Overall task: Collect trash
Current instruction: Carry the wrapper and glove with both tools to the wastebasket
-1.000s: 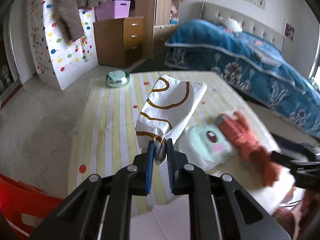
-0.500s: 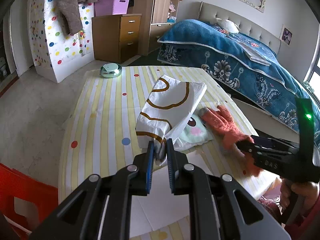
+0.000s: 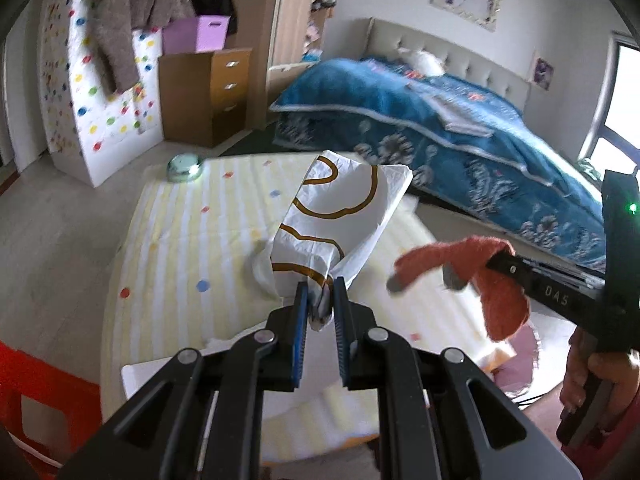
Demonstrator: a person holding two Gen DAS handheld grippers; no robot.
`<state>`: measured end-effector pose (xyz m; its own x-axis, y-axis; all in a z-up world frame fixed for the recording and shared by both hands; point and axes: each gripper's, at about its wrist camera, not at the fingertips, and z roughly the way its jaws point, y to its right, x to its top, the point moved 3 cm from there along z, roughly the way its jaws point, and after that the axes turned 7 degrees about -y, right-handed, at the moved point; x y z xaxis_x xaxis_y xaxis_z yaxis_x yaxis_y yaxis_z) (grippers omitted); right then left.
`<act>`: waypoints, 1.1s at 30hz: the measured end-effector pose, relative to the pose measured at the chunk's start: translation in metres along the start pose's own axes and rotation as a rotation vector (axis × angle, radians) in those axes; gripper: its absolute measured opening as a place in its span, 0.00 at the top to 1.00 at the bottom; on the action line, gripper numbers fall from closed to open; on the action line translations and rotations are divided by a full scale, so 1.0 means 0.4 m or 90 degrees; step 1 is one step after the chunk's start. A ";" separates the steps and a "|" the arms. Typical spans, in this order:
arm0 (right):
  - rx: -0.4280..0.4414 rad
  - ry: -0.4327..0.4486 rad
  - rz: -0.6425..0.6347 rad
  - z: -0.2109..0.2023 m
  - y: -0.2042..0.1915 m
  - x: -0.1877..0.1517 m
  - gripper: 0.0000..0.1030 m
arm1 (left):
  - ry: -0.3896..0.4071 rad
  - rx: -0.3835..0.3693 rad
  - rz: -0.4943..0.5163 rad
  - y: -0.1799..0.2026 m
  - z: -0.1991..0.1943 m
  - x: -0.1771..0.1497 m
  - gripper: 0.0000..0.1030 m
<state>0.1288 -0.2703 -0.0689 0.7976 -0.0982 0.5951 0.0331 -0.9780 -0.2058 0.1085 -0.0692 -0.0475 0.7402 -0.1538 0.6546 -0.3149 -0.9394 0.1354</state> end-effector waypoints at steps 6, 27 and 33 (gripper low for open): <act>0.008 0.042 0.046 -0.116 0.070 -0.032 0.93 | 0.034 -0.014 0.052 0.130 -0.041 0.010 0.89; -0.118 0.123 0.178 -0.367 0.356 -0.212 0.92 | -0.002 -0.136 0.249 0.564 0.054 -0.050 0.88; -0.147 0.121 0.225 -0.393 0.455 -0.254 0.91 | -0.033 -0.168 0.291 0.678 0.119 -0.074 0.88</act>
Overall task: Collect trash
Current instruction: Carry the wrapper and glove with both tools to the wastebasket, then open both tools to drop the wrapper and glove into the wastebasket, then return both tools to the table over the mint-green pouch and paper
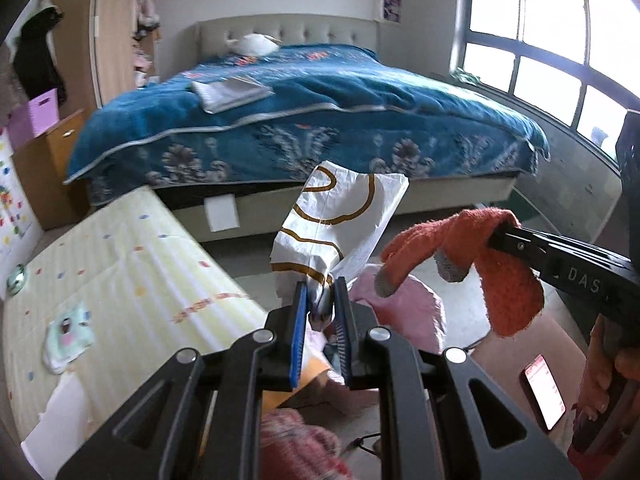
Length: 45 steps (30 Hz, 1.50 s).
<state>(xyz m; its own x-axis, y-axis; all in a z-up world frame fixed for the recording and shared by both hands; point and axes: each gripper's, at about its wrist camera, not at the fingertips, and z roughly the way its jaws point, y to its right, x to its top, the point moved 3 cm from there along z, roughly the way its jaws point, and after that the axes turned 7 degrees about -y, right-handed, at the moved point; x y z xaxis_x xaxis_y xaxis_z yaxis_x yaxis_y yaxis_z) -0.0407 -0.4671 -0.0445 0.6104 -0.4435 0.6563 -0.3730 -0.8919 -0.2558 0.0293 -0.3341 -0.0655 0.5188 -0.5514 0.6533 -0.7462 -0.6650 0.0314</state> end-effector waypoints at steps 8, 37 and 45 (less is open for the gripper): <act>-0.047 -0.052 0.053 0.073 0.117 0.010 0.90 | -0.051 -0.042 0.026 0.063 0.144 0.024 0.86; -0.031 -0.027 0.062 0.097 0.089 0.022 0.40 | 0.030 0.127 -0.034 -0.137 -0.041 -0.007 0.37; 0.004 -0.012 -0.007 0.059 -0.067 0.030 0.40 | 0.035 0.208 -0.115 -0.328 -0.178 -0.121 0.33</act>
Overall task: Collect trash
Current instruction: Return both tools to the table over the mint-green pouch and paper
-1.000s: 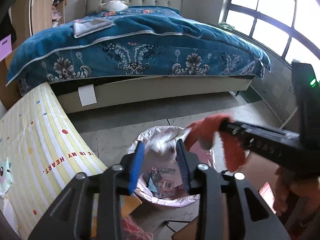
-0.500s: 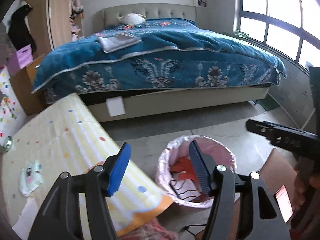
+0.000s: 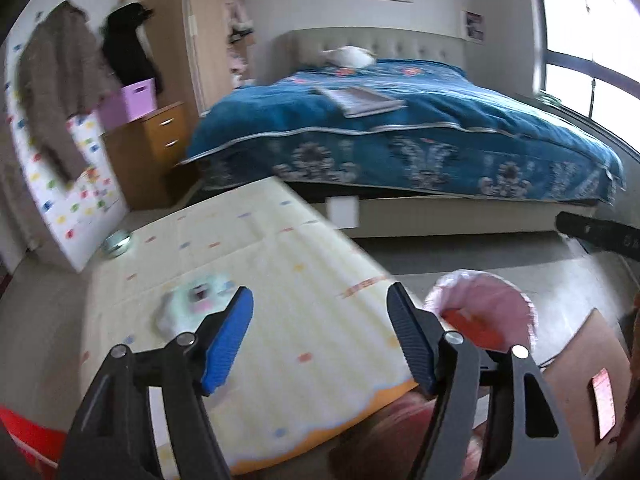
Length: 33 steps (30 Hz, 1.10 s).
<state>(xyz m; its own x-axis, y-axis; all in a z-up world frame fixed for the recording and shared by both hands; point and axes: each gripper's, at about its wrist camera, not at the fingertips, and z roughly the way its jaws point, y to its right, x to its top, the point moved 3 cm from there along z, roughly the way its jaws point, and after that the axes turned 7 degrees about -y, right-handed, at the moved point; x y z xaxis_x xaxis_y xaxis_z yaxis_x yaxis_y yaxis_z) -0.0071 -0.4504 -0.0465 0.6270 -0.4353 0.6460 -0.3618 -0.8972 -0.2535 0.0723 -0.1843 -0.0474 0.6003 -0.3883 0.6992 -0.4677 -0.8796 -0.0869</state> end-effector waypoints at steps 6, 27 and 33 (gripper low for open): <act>0.028 -0.025 -0.074 0.027 -0.148 -0.005 0.40 | -0.013 0.063 -0.074 -0.194 -0.029 -0.070 0.28; 0.103 -0.125 -0.299 0.183 -0.603 -0.159 0.59 | -0.160 0.110 -0.238 -0.529 0.001 -0.373 0.40; 0.103 -0.136 -0.298 0.205 -0.628 -0.170 0.59 | -0.188 0.108 -0.236 -0.516 0.052 -0.381 0.47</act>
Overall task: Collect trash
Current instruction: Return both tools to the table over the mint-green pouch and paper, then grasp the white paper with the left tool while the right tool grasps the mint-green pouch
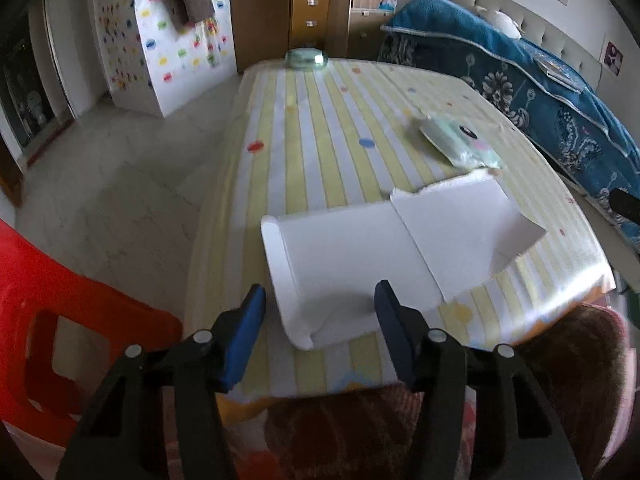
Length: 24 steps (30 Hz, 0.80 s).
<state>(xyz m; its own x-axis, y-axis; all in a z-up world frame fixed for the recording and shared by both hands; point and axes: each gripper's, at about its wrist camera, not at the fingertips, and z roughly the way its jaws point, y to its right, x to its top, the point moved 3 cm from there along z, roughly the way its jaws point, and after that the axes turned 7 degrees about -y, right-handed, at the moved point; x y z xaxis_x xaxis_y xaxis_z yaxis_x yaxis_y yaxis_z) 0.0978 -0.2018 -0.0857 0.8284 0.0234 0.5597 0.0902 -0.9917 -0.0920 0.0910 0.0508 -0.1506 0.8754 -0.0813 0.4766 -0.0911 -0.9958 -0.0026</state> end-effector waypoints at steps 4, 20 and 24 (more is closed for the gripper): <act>0.005 -0.007 0.004 0.014 0.029 -0.001 0.59 | 0.009 0.021 0.016 0.023 0.004 0.016 0.67; 0.043 -0.014 -0.014 0.087 0.038 0.050 0.59 | 0.097 0.028 0.037 0.035 -0.042 0.175 1.00; 0.059 -0.028 -0.019 0.123 0.025 0.082 0.58 | 0.072 0.021 0.063 0.052 -0.003 0.193 1.00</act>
<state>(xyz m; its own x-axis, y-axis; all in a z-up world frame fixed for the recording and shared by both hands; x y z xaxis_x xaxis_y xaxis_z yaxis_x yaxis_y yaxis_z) 0.1528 -0.2047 -0.1087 0.8476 0.0602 0.5271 0.1645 -0.9744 -0.1532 0.1561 0.0240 -0.1127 0.8035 -0.1760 0.5687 -0.1568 -0.9841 -0.0830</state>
